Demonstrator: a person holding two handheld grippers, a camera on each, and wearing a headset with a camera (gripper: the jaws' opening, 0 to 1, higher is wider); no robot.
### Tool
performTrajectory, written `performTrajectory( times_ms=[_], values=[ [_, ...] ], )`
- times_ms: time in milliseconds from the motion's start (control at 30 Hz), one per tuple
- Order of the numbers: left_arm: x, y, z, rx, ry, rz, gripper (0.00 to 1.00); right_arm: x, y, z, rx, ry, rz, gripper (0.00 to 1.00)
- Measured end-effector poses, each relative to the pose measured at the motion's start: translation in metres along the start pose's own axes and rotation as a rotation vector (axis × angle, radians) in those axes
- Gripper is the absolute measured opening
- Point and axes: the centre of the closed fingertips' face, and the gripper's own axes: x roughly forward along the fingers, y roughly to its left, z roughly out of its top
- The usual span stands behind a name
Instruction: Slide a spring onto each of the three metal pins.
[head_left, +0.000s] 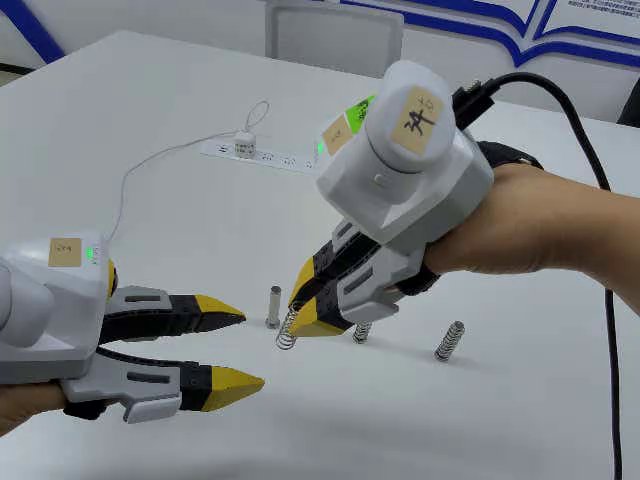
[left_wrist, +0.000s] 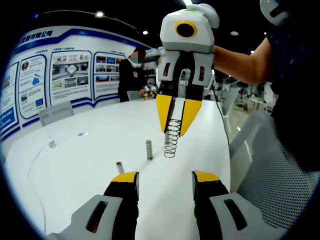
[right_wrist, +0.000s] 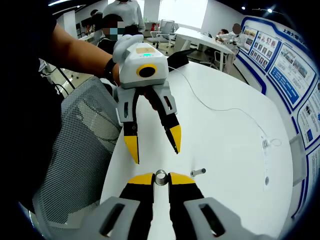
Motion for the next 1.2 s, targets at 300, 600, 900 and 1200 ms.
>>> performTrajectory(
  times_ms=[300, 600, 900, 1200],
  values=[
    [-0.006, 0.009, -0.004, -0.023, -0.003, 0.048, 0.55, -0.003, -0.022, -0.002, -0.005, 0.026, -0.017, 0.12],
    [-0.008, 0.012, -0.006, -0.035, -0.004, 0.071, 0.65, -0.003, -0.047, -0.001, -0.016, 0.054, -0.045, 0.12],
    [-0.010, 0.015, -0.010, -0.046, -0.001, 0.086, 0.70, 0.010, -0.070, -0.006, 0.000, 0.074, -0.055, 0.12],
    [-0.011, 0.017, -0.010, -0.046, 0.002, 0.091, 0.72, 0.022, -0.079, -0.011, 0.021, 0.099, -0.055, 0.12]
  ],
)
